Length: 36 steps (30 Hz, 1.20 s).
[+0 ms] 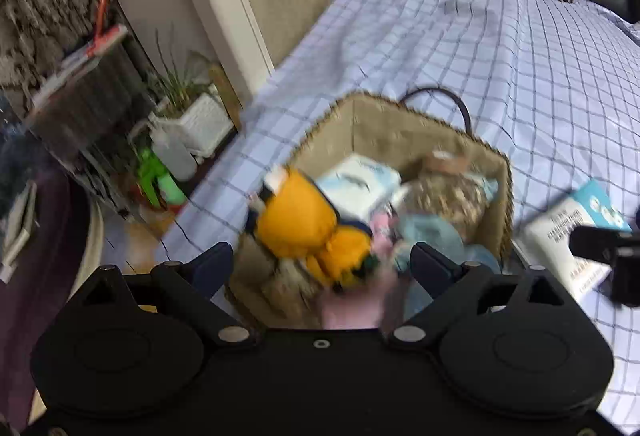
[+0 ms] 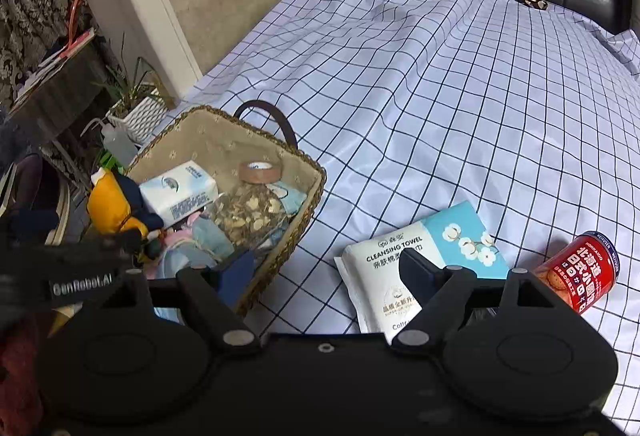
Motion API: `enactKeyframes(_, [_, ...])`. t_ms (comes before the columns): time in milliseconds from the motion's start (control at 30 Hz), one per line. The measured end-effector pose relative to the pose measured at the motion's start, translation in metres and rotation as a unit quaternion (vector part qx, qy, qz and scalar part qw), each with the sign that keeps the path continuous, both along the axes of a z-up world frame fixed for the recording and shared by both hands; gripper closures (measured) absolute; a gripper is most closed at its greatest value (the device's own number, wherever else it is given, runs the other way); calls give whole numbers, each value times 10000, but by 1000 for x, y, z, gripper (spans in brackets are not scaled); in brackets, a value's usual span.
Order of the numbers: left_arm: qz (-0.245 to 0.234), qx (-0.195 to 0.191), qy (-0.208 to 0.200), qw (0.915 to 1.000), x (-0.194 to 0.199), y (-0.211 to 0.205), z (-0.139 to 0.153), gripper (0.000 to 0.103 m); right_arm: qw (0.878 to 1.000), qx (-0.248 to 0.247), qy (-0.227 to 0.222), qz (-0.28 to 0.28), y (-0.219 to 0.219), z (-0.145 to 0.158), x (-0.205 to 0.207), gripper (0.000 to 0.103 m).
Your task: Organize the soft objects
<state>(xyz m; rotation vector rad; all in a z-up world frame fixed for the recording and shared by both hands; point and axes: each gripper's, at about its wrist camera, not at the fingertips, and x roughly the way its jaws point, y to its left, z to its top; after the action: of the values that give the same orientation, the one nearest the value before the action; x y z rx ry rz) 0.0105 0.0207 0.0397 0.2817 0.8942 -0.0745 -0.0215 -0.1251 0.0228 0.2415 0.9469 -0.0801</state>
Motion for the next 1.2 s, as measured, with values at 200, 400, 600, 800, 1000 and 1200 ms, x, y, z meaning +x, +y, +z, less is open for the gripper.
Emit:
enactKeyframes(200, [-32, -154, 273, 9995, -13, 4, -14, 10, 9998, -145, 103, 114, 9, -3, -1, 19])
enactKeyframes(400, [-34, -155, 381, 9991, -17, 5, -23, 10, 9993, -222, 230, 179, 17, -11, 1, 14])
enactKeyframes(600, [11, -189, 339, 9992, -18, 7, -22, 10, 9991, -325, 164, 227, 22, -16, 2, 3])
enactKeyframes(800, [35, -133, 314, 9994, -17, 7, -24, 10, 9954, -907, 110, 293, 29, -15, 3, 0])
enactKeyframes(1000, [79, -126, 291, 9995, -16, 7, -24, 10, 9966, -759, -45, 333, 27, -12, 0, 0])
enactKeyframes(1200, [128, -124, 214, 9996, -17, 9, -22, 10, 9982, -577, -24, 134, 22, -13, 0, 0])
